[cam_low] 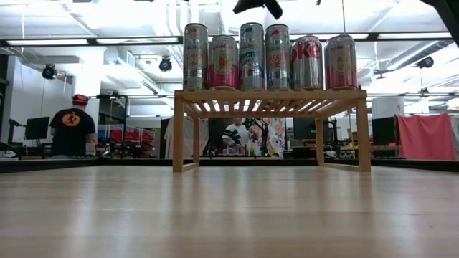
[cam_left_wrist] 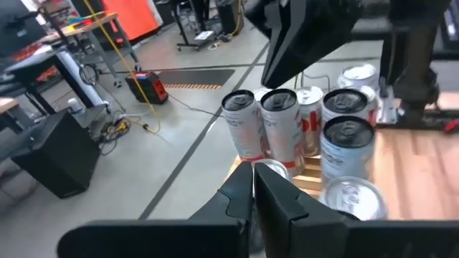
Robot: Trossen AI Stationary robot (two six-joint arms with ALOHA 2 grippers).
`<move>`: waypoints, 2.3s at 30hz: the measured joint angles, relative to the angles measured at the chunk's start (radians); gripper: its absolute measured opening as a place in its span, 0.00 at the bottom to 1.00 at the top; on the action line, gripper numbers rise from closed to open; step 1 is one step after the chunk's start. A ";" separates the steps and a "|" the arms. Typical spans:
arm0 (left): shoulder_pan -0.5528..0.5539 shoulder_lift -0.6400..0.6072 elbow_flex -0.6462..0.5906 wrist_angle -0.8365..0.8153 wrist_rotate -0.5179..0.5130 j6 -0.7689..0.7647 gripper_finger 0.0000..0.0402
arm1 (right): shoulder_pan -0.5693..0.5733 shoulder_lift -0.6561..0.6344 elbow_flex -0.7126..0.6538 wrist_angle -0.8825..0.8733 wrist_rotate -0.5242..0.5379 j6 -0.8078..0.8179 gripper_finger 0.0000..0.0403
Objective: Place canned beverage on shelf
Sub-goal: Adjust the pink and white soda can on the back of the shelf
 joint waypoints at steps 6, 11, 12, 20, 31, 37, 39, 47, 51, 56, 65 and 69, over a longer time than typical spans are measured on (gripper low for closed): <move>0.000 0.123 0.090 0.006 0.001 0.040 0.00 | 0.001 -0.020 0.000 0.001 0.000 0.021 0.03; 0.000 0.212 0.210 -0.047 0.020 0.036 0.00 | 0.001 -0.018 -0.002 -0.021 0.004 0.024 0.03; 0.000 0.229 0.235 -0.067 0.037 0.023 0.00 | 0.001 -0.018 -0.002 -0.028 0.010 0.024 0.03; -0.002 0.365 0.429 -0.331 0.087 -0.082 0.00 | 0.001 -0.020 -0.002 -0.065 0.061 0.028 0.03; -0.025 0.513 0.685 -0.462 0.074 -0.147 0.00 | -0.004 -0.076 -0.002 -0.117 0.131 0.000 0.03; -0.030 0.561 0.713 -0.516 0.071 -0.217 0.00 | -0.010 -0.146 -0.002 -0.127 0.132 -0.053 0.03; -0.031 0.574 0.713 -0.519 0.070 -0.253 0.00 | -0.015 -0.164 -0.002 -0.131 0.133 -0.065 0.03; -0.036 0.634 0.714 -0.518 -0.041 -0.303 0.00 | -0.027 -0.218 -0.002 -0.143 0.162 -0.088 0.03; -0.041 0.657 0.714 -0.520 -0.046 -0.303 0.00 | -0.026 -0.221 -0.002 -0.155 0.181 -0.105 0.03; -0.045 0.661 0.714 -0.517 -0.055 -0.318 0.00 | -0.026 -0.220 -0.002 -0.187 0.184 -0.116 0.03; -0.063 0.673 0.711 -0.490 -0.060 -0.341 0.00 | -0.026 -0.219 -0.002 -0.229 0.185 -0.128 0.03; -0.086 0.696 0.711 -0.502 -0.100 -0.342 0.00 | -0.026 -0.219 -0.002 -0.230 0.185 -0.131 0.03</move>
